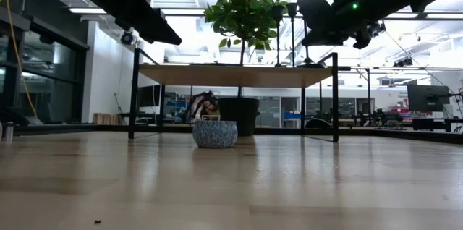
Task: Pick & Place candle stick holders
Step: Put the black candle holder on the shelf
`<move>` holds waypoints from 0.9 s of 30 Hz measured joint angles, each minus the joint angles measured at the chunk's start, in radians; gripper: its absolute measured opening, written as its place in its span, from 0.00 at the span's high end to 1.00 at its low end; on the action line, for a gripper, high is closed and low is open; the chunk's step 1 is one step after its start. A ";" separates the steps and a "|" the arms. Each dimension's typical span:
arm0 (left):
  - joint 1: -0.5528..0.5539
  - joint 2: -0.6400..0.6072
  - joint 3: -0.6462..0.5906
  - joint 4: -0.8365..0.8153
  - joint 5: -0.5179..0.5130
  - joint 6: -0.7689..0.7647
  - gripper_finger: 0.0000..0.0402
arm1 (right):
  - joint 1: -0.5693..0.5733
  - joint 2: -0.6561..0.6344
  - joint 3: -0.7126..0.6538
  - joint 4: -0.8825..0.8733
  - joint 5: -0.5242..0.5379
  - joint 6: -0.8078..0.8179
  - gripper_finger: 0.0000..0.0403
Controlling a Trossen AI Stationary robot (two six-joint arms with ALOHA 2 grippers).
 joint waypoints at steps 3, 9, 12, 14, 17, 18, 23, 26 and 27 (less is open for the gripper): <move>0.000 0.000 0.000 0.000 0.000 0.000 0.59 | 0.000 0.000 0.000 -0.004 -0.003 0.000 1.00; 0.000 0.000 0.000 0.000 0.000 0.000 0.59 | 0.000 -0.001 0.000 -0.007 -0.024 -0.007 1.00; 0.000 0.000 0.000 0.000 0.000 0.000 0.59 | 0.000 0.000 0.000 -0.009 -0.030 0.000 1.00; 0.000 0.000 0.000 0.000 0.000 0.000 0.59 | 0.000 -0.001 0.000 -0.011 -0.027 0.018 1.00; 0.000 0.000 0.000 0.000 0.000 0.000 0.59 | 0.000 -0.001 0.000 -0.013 -0.023 0.023 1.00; 0.000 0.000 0.000 0.000 0.000 0.000 0.59 | 0.000 -0.001 0.000 -0.013 -0.023 0.023 1.00; 0.000 0.000 0.000 0.000 0.000 0.000 0.59 | 0.000 -0.001 0.000 -0.014 -0.023 0.027 1.00; 0.000 0.000 0.000 0.000 0.000 0.000 0.59 | 0.000 -0.001 0.000 -0.015 -0.023 0.027 1.00; 0.000 0.000 0.000 0.000 0.000 0.000 0.59 | 0.000 -0.001 0.000 -0.015 -0.023 0.027 1.00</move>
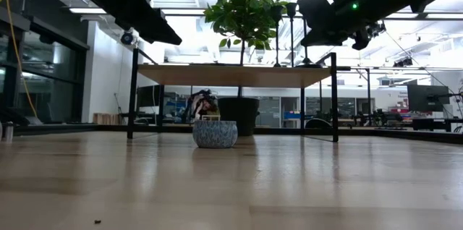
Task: Pick & Place candle stick holders
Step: Put the black candle holder on the shelf
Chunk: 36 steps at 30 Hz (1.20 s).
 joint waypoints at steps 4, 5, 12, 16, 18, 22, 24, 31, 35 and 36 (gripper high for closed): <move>0.000 0.000 0.000 0.000 0.000 0.000 0.59 | 0.000 0.000 0.000 -0.001 0.000 0.000 1.00; 0.000 0.000 0.000 0.000 0.000 0.000 0.59 | 0.000 0.000 0.000 -0.001 0.000 0.000 1.00; 0.000 0.000 0.000 0.000 0.000 0.000 0.59 | 0.000 0.000 0.000 -0.008 0.000 0.002 1.00; 0.000 0.000 0.000 0.000 0.000 0.000 0.59 | 0.000 0.000 0.000 -0.009 0.001 0.003 1.00; 0.000 0.000 0.000 0.000 0.000 0.000 0.59 | 0.000 0.000 0.000 -0.009 0.002 0.003 1.00; 0.000 0.000 0.000 0.000 0.000 0.000 0.59 | 0.000 0.000 -0.001 -0.010 0.003 0.003 1.00; 0.000 0.000 0.000 0.000 0.000 0.000 0.59 | 0.000 0.000 -0.001 -0.010 0.006 0.003 1.00; 0.000 0.000 0.000 0.000 0.000 0.000 0.59 | 0.001 0.001 -0.001 -0.010 0.020 0.003 1.00; 0.000 0.000 0.000 0.000 0.000 0.000 0.59 | 0.001 0.001 -0.001 -0.010 0.022 0.003 1.00; 0.000 0.000 0.000 0.000 0.000 0.000 0.59 | 0.001 0.001 -0.002 -0.010 0.023 0.003 1.00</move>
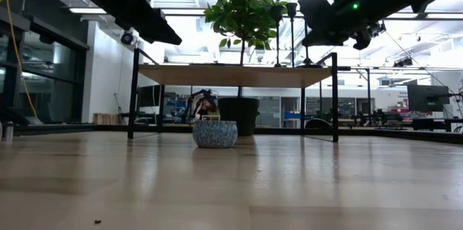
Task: Pick & Place candle stick holders
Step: Put the black candle holder on the shelf
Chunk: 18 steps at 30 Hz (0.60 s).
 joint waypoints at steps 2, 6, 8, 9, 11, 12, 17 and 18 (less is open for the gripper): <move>0.000 0.000 0.000 0.000 0.000 0.000 0.59 | 0.000 0.000 0.000 0.000 0.002 0.006 1.00; 0.000 0.000 0.000 0.000 0.000 0.000 0.59 | 0.000 0.000 0.000 0.000 0.004 0.019 1.00; 0.000 0.000 0.000 0.000 0.000 0.000 0.59 | 0.000 0.000 0.000 0.000 0.004 0.022 1.00; 0.000 0.000 0.000 0.000 0.000 0.000 0.59 | 0.000 0.000 0.000 0.000 0.004 0.022 1.00; 0.000 0.000 0.000 0.000 0.000 0.000 0.59 | 0.000 0.000 0.000 0.000 0.003 0.022 1.00; 0.000 0.000 0.000 0.000 0.000 0.000 0.59 | 0.000 0.000 0.000 0.000 0.002 0.021 1.00; 0.000 0.000 0.000 0.000 0.000 0.000 0.59 | -0.001 0.000 0.000 0.000 -0.017 -0.007 1.00; 0.000 0.000 0.000 0.000 0.000 0.000 0.59 | -0.001 0.000 0.000 0.000 -0.018 -0.008 1.00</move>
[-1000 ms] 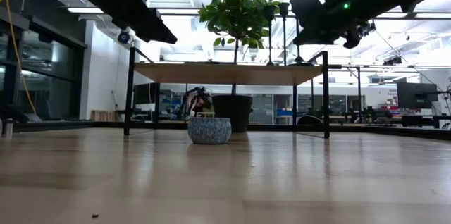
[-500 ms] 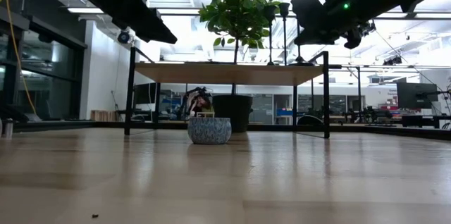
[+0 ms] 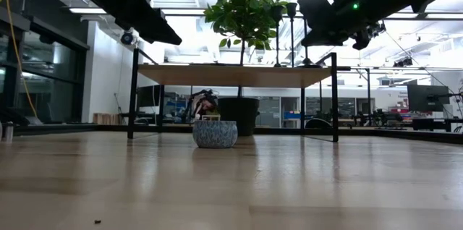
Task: Pick & Place candle stick holders
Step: Put the black candle holder on the shelf
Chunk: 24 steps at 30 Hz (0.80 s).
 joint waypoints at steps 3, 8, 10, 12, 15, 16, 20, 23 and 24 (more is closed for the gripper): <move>0.000 0.000 0.000 0.000 0.000 0.000 0.59 | 0.000 0.000 0.000 0.000 -0.002 -0.008 1.00; 0.000 0.000 0.000 0.000 0.000 0.000 0.59 | -0.010 0.000 -0.001 0.010 -0.031 -0.038 1.00; 0.000 0.000 0.000 0.000 0.000 0.000 0.59 | -0.021 0.000 -0.001 0.016 -0.053 -0.043 1.00; 0.000 0.000 0.000 0.000 0.000 0.000 0.59 | -0.033 0.000 -0.001 0.023 -0.077 -0.048 1.00; 0.000 0.000 0.000 0.000 0.000 0.000 0.59 | -0.049 0.000 -0.001 0.027 -0.107 -0.051 1.00; 0.000 0.000 0.000 0.000 0.000 0.000 0.59 | -0.054 0.000 -0.001 0.027 -0.114 -0.053 1.00; 0.000 0.000 0.000 0.000 0.000 0.000 0.59 | -0.063 0.000 -0.001 0.028 -0.127 -0.056 1.00; 0.000 0.000 0.000 0.000 0.000 0.000 0.59 | -0.065 0.000 -0.001 0.029 -0.132 -0.056 1.00; 0.000 0.000 0.000 0.000 0.000 0.000 0.59 | -0.065 0.000 -0.001 0.028 -0.132 -0.056 1.00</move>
